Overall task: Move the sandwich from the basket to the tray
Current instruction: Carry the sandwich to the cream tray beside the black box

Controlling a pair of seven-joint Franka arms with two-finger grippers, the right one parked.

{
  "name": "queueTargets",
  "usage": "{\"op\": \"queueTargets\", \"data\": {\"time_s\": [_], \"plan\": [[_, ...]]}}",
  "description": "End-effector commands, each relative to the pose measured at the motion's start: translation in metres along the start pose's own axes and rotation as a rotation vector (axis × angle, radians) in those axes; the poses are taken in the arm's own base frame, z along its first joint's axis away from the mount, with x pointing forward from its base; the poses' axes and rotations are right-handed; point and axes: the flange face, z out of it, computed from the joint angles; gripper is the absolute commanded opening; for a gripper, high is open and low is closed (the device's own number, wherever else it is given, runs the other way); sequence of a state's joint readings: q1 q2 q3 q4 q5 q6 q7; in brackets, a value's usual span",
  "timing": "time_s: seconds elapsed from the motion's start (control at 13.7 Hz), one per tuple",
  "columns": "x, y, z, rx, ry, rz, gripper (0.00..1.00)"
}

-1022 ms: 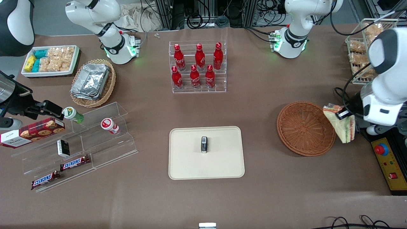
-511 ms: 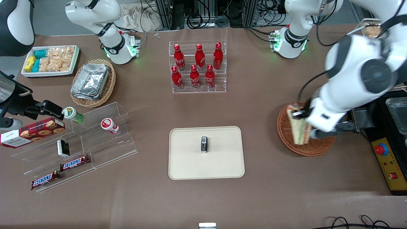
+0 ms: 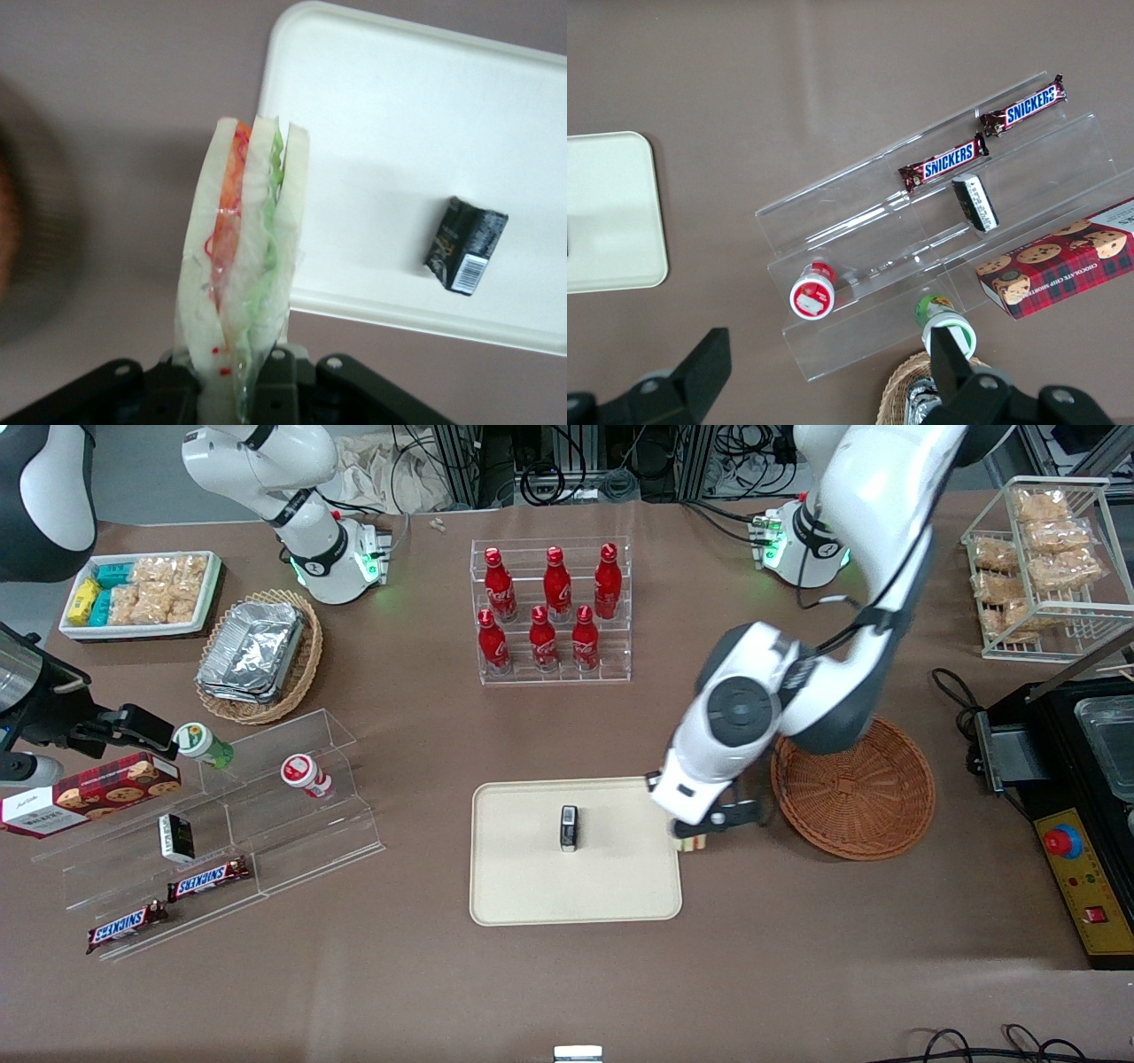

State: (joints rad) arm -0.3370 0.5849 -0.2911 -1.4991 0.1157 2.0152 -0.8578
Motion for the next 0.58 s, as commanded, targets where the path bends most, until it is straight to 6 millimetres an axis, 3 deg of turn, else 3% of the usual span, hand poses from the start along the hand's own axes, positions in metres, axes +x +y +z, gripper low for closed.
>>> {"op": "queueTargets", "data": {"time_s": [0.0,0.51], "plan": [[0.008,0.019,0.028,-0.02,0.037,-0.011,0.0],[0.023,0.017,0.081,0.008,0.103,0.051,0.0]]}}
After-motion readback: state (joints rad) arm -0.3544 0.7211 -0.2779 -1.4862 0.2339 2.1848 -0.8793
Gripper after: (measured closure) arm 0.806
